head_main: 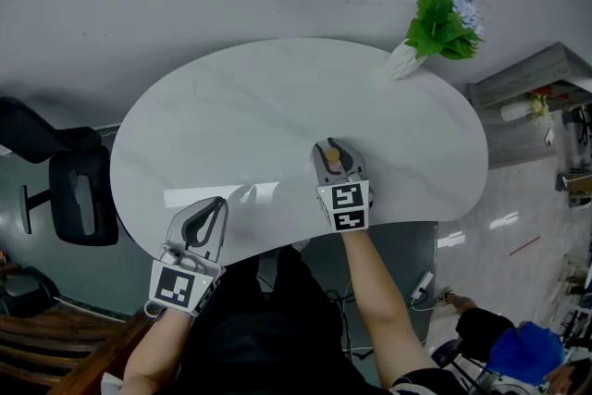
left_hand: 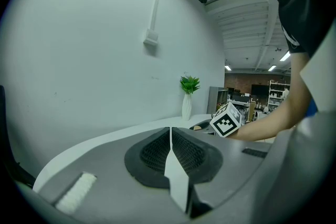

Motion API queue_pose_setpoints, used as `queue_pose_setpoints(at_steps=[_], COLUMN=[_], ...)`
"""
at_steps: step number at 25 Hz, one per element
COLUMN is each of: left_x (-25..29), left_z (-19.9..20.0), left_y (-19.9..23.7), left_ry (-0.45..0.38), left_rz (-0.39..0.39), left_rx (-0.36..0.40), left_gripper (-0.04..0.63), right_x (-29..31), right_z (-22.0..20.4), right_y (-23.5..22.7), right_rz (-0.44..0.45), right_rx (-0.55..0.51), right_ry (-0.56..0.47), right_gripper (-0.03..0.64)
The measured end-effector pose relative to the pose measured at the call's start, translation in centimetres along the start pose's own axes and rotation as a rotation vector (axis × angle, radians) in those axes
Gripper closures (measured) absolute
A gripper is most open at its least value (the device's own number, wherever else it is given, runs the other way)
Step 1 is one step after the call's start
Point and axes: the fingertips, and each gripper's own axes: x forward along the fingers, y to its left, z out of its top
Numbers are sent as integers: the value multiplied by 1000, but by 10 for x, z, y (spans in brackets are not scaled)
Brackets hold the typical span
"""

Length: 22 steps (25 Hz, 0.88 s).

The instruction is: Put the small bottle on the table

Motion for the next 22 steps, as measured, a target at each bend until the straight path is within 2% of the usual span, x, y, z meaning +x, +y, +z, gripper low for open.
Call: queue_pose_setpoints(at_steps=[5, 9, 22], left_x=[-3, -4, 0], left_z=[-2, -4, -6], left_y=[4, 6, -2], left_ry=[3, 9, 28], left_rz=[5, 4, -10], left_rx=[-21, 14, 3], left_gripper=[581, 581, 581], right_x=[6, 10, 7], right_z=[-6, -11, -14], right_y=[2, 4, -2], right_rz=[-7, -1, -6], right_rx=[13, 18, 25], right_ry=[13, 22, 14], right_gripper=[515, 515, 514])
